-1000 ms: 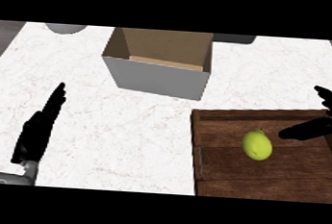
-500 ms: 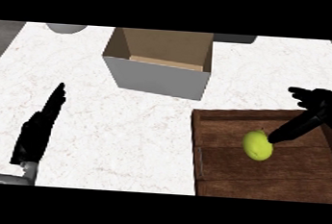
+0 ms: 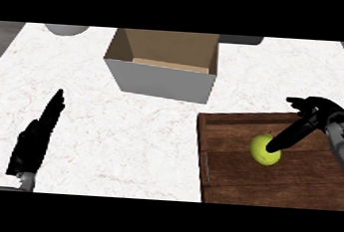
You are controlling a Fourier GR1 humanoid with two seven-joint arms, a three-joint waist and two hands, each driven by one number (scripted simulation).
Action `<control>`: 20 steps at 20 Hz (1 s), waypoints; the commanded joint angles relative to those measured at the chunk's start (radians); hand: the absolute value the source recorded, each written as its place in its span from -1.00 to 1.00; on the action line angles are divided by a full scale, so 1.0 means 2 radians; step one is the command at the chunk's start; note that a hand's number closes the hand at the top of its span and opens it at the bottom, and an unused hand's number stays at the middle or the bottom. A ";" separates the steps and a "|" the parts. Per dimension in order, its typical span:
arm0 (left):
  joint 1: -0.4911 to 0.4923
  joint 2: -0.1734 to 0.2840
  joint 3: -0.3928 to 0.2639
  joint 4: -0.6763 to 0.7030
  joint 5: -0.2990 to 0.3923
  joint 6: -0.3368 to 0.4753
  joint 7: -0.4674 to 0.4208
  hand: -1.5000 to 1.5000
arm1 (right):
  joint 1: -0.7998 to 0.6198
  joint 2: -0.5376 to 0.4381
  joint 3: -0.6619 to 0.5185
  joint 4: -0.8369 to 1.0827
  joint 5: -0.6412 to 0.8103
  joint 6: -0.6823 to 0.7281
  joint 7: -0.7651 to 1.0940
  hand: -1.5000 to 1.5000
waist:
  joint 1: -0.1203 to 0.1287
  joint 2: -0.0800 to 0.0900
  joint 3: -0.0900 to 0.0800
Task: Pick the pear from the tray and place it in the cardboard box
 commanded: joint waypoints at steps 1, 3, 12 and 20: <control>-0.012 -0.012 -0.001 0.017 -0.010 0.005 -0.004 0.00 | -0.035 0.010 0.006 0.006 -0.012 0.010 0.127 -1.00 | -0.002 0.001 0.000; -0.011 -0.007 0.009 0.033 0.003 -0.014 -0.014 0.00 | -0.005 0.022 0.017 0.022 0.008 -0.006 0.082 -1.00 | -0.003 0.001 0.000; -0.014 -0.009 0.010 -0.002 -0.014 -0.009 0.018 0.00 | -0.017 0.025 0.020 0.035 0.011 0.000 0.085 -1.00 | -0.001 0.001 0.000; -0.003 -0.017 0.013 0.008 -0.020 -0.014 -0.001 0.00 | 0.006 0.029 0.021 0.012 0.019 -0.018 0.084 -1.00 | -0.004 0.000 0.000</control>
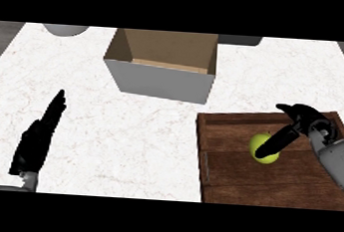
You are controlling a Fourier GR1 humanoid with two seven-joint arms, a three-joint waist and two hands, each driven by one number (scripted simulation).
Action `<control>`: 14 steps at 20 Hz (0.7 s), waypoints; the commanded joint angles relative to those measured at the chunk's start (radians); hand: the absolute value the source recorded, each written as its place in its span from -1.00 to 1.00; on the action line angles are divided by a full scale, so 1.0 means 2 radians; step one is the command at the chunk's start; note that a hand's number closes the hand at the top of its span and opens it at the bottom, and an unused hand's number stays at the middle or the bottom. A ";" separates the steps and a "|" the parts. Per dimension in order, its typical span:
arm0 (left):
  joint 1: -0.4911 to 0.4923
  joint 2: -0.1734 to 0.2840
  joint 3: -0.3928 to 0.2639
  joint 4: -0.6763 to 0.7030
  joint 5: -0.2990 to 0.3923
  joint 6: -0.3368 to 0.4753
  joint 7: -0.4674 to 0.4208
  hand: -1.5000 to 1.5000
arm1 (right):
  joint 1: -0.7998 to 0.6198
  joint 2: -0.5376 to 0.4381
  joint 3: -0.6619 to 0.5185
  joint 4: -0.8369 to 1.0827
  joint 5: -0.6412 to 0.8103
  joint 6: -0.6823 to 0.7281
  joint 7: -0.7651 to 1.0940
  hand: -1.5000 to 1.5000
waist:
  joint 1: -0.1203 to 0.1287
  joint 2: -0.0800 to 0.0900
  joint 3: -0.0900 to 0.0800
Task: Pick the pear from the tray and place it in the cardboard box
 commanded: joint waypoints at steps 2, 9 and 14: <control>-0.008 0.006 0.014 -0.002 0.006 -0.012 0.002 0.00 | -0.003 0.024 0.003 0.014 0.011 -0.017 0.087 -1.00 | 0.000 0.004 0.003; -0.005 -0.019 0.002 0.007 -0.015 0.005 -0.003 0.00 | 0.016 0.023 0.007 0.020 0.013 -0.009 0.065 -1.00 | 0.000 0.004 0.003; -0.018 -0.001 0.014 -0.002 -0.008 -0.015 0.013 0.00 | 0.006 0.042 0.019 0.037 0.020 -0.008 0.069 -1.00 | 0.001 0.005 0.003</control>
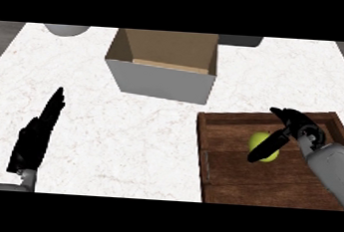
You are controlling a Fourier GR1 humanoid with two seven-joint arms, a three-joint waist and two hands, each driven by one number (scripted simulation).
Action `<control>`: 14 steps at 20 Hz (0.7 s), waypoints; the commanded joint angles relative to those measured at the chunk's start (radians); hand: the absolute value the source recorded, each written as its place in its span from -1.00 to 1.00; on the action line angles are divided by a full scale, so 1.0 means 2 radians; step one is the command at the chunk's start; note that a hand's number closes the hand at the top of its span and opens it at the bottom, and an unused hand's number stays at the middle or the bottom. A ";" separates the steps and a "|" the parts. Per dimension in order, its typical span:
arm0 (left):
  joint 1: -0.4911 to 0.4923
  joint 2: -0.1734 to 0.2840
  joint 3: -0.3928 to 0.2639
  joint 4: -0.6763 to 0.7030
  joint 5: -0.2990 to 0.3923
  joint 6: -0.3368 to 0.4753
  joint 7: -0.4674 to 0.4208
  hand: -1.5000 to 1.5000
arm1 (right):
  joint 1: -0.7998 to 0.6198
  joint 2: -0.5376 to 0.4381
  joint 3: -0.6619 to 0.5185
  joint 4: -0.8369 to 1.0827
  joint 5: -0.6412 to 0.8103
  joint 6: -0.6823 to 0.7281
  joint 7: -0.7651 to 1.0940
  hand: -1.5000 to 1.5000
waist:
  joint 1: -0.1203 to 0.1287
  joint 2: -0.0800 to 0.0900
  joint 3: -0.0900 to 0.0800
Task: Pick the pear from the tray and place it in the cardboard box
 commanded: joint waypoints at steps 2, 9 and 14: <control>-0.005 -0.003 0.003 0.004 -0.001 -0.004 0.001 0.00 | 0.013 0.020 0.010 0.015 -0.009 0.002 0.080 -1.00 | -0.002 0.007 0.006; -0.001 -0.016 -0.004 0.004 -0.017 0.007 0.005 0.00 | 0.006 -0.006 0.022 0.011 0.051 0.000 0.057 1.00 | -0.002 0.006 0.006; -0.002 -0.014 -0.003 -0.015 -0.003 -0.009 0.014 0.00 | -0.038 -0.010 0.051 0.061 0.121 0.035 -0.052 1.00 | 0.013 0.010 0.007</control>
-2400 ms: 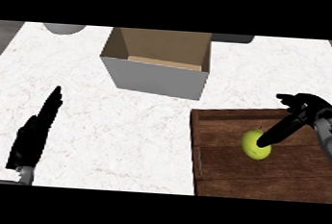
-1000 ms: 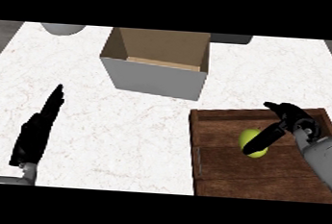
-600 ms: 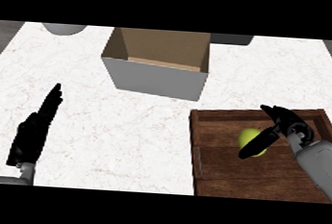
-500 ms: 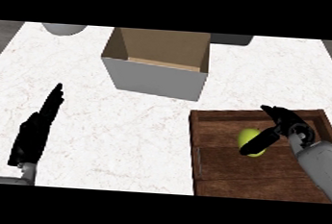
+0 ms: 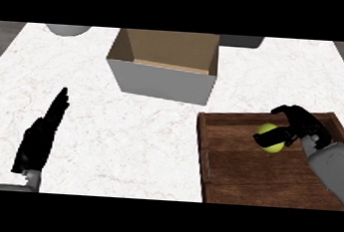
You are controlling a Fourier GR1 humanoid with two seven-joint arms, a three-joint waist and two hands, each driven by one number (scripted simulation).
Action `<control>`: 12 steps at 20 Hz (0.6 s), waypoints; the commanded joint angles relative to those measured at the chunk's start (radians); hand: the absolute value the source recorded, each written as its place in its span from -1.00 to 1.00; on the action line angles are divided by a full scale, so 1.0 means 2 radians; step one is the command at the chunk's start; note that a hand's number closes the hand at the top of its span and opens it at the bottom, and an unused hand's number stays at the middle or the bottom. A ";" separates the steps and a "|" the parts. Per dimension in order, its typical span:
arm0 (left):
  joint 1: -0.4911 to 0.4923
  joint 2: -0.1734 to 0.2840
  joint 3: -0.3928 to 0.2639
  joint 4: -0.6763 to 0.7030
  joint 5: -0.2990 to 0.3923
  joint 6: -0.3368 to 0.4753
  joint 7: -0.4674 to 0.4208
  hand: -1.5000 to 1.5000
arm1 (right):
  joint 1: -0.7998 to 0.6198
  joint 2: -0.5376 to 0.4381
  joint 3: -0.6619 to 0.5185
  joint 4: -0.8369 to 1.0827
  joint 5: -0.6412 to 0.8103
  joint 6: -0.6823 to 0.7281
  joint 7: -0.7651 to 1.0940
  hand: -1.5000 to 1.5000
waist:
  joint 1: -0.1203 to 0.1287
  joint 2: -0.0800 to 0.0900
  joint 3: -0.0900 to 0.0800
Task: Pick the pear from the tray and place it in the cardboard box
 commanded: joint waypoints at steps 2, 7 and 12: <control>-0.015 -0.001 -0.011 -0.009 0.001 -0.014 -0.002 0.00 | -0.065 -0.035 0.035 0.017 0.058 0.074 -0.148 1.00 | 0.036 0.020 0.013; -0.027 -0.009 -0.029 -0.008 -0.003 -0.021 -0.003 0.00 | -0.130 -0.060 0.067 -0.026 0.117 0.100 -0.309 1.00 | 0.071 0.031 0.016; -0.037 -0.012 -0.029 -0.009 -0.007 -0.017 -0.003 0.00 | -0.157 -0.092 0.063 0.030 0.168 0.074 -0.483 1.00 | 0.062 0.036 0.016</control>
